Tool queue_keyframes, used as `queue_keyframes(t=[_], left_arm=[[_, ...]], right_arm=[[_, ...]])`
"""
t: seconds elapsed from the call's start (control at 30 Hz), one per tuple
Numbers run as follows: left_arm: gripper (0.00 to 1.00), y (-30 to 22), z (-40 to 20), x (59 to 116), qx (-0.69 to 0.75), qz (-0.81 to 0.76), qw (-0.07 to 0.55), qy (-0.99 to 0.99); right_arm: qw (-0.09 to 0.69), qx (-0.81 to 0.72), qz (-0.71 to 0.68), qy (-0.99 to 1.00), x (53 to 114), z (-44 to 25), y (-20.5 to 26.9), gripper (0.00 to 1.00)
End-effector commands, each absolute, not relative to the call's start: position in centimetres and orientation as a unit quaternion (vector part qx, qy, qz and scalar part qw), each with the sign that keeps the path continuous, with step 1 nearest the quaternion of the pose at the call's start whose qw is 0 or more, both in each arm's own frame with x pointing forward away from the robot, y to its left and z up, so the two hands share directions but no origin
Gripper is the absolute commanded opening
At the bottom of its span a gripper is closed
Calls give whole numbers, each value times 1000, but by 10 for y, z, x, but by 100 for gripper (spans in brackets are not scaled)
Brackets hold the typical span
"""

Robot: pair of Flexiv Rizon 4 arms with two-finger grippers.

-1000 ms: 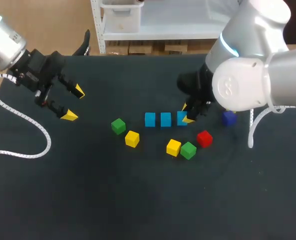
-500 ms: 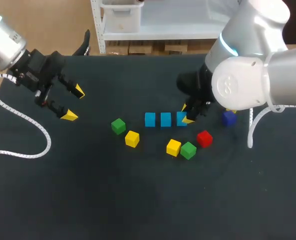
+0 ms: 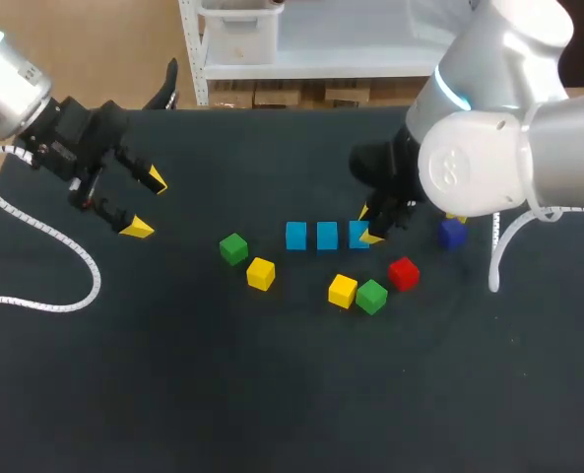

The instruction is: Place the blue cubes, place green cubes on the blue cubes, place the yellow cubes on the green cubes, then place the red cubes on the yellow cubes, and place purple cube on the red cubes.

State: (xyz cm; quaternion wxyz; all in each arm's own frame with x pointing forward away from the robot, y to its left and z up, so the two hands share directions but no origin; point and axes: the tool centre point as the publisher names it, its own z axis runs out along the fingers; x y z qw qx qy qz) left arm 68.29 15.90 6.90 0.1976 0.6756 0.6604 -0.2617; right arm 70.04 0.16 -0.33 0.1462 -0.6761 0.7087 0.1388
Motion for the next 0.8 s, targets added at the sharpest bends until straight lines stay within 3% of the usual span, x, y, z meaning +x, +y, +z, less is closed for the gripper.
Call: queue_keyframes(t=[0.03, 0.1, 0.33, 0.47, 0.8], left_arm=[[100, 160, 68, 682, 676, -262, 200, 659], [100, 160, 68, 682, 676, -262, 200, 659], [100, 160, 68, 682, 676, -262, 200, 659], [100, 160, 68, 682, 676, -262, 200, 659], [100, 160, 68, 682, 676, -262, 200, 659]], right_arm=[[146, -677, 143, 707, 702, -4, 1, 2], [146, -678, 144, 706, 703, -4, 1, 11], [146, -680, 145, 703, 703, -4, 2, 21], [146, -682, 147, 701, 704, -4, 2, 36], [146, -684, 149, 699, 704, -3, 2, 45]])
